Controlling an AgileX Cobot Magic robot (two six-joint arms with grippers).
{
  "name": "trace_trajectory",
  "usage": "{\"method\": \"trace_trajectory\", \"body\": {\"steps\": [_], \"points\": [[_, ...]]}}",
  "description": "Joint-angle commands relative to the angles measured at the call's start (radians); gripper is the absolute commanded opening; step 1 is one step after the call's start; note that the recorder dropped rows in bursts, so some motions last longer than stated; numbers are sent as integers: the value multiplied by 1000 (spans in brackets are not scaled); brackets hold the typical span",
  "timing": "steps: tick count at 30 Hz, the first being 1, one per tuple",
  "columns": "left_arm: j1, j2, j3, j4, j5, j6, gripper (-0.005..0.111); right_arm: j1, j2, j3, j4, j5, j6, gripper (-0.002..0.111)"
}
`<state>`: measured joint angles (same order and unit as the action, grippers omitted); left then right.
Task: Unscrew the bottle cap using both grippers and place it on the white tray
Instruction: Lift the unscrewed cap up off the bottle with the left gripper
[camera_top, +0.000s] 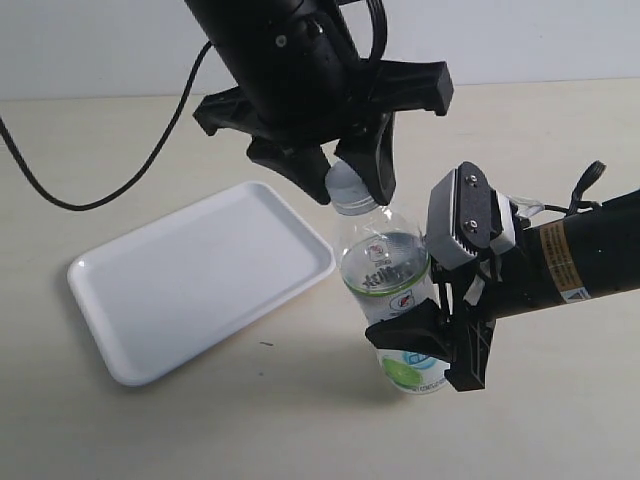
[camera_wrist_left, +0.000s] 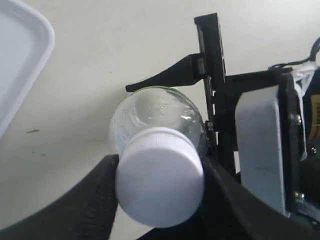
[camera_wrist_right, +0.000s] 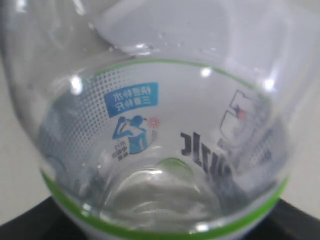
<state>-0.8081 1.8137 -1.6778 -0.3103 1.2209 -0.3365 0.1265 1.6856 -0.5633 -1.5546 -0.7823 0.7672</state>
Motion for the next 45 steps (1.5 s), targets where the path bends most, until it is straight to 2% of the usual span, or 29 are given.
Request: {"method": "trace_trajectory", "body": {"steps": [1,8,13,26,32,37,41,45], "points": [[-2,-3,-8,-2,-8,-209,0,3,-9,-2,29,-28,-6,0],[-11,-3,-8,9,-29,-671,0,3,-9,-2,29,-16,-6,0],[-7,-3,-8,40,0,-651,0,3,-9,-2,29,-27,-6,0],[63,-105,-8,18,-38,-391,0,3,-9,-2,37,-27,-6,0],[103,-157,-8,78,-59,-113,0,3,-9,-2,122,-39,-5,0],[105,-161,-6,242,-23,53,0,3,-9,-2,141,-46,-5,0],[105,-161,80,279,-56,190,0,3,-9,-2,146,-69,-1,0],[105,-161,219,359,-215,228,0,3,-9,-2,138,-69,26,0]]}}
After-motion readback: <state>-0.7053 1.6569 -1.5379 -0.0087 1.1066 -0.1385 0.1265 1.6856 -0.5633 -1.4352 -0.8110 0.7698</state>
